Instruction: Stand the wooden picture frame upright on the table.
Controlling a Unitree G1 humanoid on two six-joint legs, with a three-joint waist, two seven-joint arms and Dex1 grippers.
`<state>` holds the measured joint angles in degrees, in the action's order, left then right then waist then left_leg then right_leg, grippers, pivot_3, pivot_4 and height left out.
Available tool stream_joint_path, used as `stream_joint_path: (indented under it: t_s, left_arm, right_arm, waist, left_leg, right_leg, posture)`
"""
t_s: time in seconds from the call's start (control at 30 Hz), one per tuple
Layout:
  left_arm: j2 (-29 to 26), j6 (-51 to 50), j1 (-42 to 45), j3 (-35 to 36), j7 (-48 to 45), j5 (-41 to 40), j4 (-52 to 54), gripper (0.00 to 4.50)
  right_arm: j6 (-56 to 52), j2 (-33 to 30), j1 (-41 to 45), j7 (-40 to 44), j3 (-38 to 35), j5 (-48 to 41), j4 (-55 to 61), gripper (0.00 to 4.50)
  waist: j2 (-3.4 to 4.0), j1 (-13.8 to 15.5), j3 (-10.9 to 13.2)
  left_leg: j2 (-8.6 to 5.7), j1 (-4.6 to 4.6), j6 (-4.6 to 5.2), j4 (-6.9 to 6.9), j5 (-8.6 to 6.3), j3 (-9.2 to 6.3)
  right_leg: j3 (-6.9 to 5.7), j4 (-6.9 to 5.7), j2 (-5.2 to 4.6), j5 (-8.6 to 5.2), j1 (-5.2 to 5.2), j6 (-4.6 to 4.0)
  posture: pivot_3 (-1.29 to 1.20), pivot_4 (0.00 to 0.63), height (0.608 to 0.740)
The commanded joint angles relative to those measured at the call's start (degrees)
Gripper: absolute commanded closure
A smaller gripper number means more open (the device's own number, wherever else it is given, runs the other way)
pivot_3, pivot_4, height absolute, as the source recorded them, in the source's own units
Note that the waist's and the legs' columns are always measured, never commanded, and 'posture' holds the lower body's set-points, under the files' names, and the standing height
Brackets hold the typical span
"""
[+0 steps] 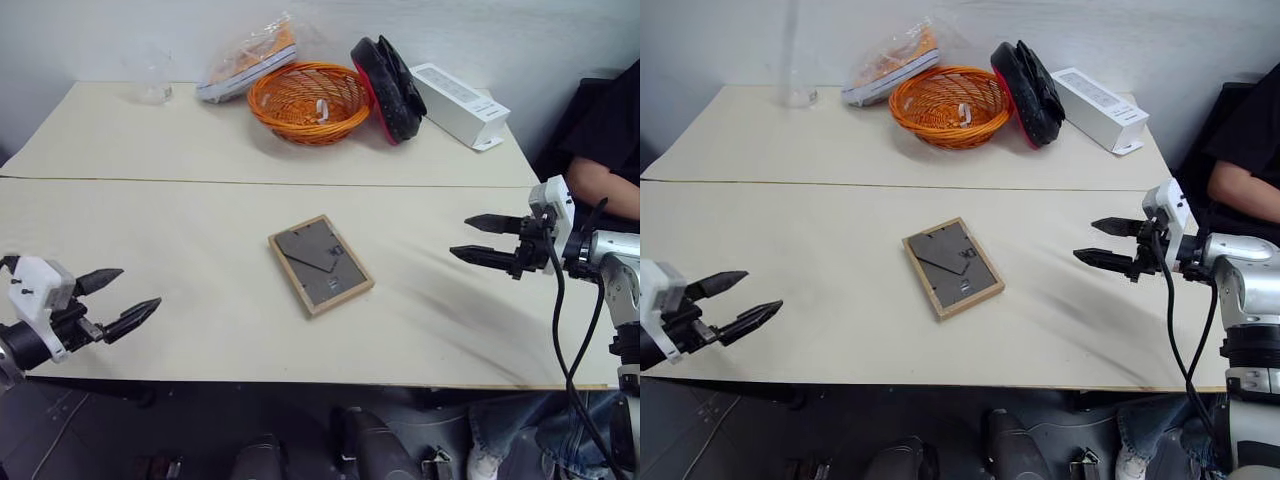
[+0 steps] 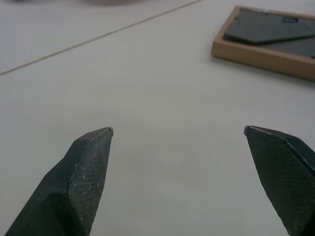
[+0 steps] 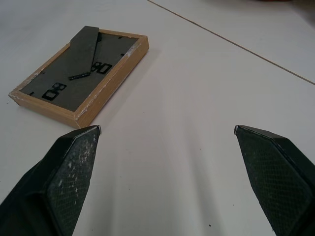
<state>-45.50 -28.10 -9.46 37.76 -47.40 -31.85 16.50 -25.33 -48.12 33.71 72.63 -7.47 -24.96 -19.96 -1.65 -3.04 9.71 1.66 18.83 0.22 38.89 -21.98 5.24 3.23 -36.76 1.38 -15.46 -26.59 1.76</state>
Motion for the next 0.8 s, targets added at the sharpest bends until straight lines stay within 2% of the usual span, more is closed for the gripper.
stream_joint_path:
  t_s: [0.03,0.3,0.43,0.53,0.63,0.8]
  left_arm:
    - [0.1,-0.2,0.4,0.5,1.5,-0.6,2.1,0.00]
    - [-0.7,-1.2,-0.7,-3.2,1.9,0.9,4.6,0.00]
    - [-3.6,2.0,4.3,-12.7,-1.3,5.3,2.1,0.00]
    - [-5.1,5.9,12.3,-22.9,-4.4,10.5,-3.2,0.61]
    - [-4.5,9.9,21.3,-30.8,-7.8,14.5,-10.5,1.55]
    - [-1.9,15.5,31.4,-38.6,-11.4,19.1,-20.2,3.17]
  right_arm:
    - [-0.3,0.3,0.9,-0.8,-0.6,-0.6,2.4,0.02]
    - [0.5,1.6,1.1,-2.3,1.1,1.2,3.7,0.02]
    - [3.7,4.6,3.6,-4.1,5.6,5.4,3.4,0.02]
    - [6.7,8.3,7.0,-5.8,9.6,9.2,0.8,0.65]
    - [9.7,11.5,10.1,-6.1,13.4,12.7,-2.6,1.66]
    - [14.6,15.6,13.6,-7.0,17.0,17.2,-8.7,3.44]
  waist:
    - [0.01,0.0,0.0]
    - [0.07,-0.2,0.0]
    - [0.07,-0.2,0.0]
    - [0.09,-0.2,0.1]
    - [0.10,-0.3,0.1]
    - [0.10,-0.3,0.0]
  left_leg:
    - [0.00,0.00,0.00,0.00,0.00,0.00]
    - [0.01,0.00,-0.01,0.00,-0.01,0.01]
    - [-0.01,-0.02,-0.02,0.04,0.00,0.02]
    - [-0.03,-0.05,-0.05,0.07,0.03,0.04]
    - [-0.05,-0.05,-0.08,0.09,0.06,0.06]
    - [-0.02,0.32,-0.35,0.16,0.21,0.09]
  right_leg:
    - [0.00,0.00,0.00,0.00,0.00,0.00]
    - [0.00,-0.02,0.00,0.00,-0.03,0.00]
    - [0.00,-0.07,0.00,0.00,-0.01,0.00]
    - [0.01,-0.14,0.00,0.01,-0.02,-0.01]
    - [0.01,-0.19,0.00,0.01,-0.04,-0.02]
    - [-0.02,-0.23,0.01,0.01,-0.37,-0.02]
  posture:
    - [0.00,0.150,0.740]
    - [0.00,0.150,0.740]
    - [0.00,0.150,0.740]
    - [0.00,0.150,0.740]
    - [0.00,0.150,0.740]
    - [0.00,0.150,0.740]
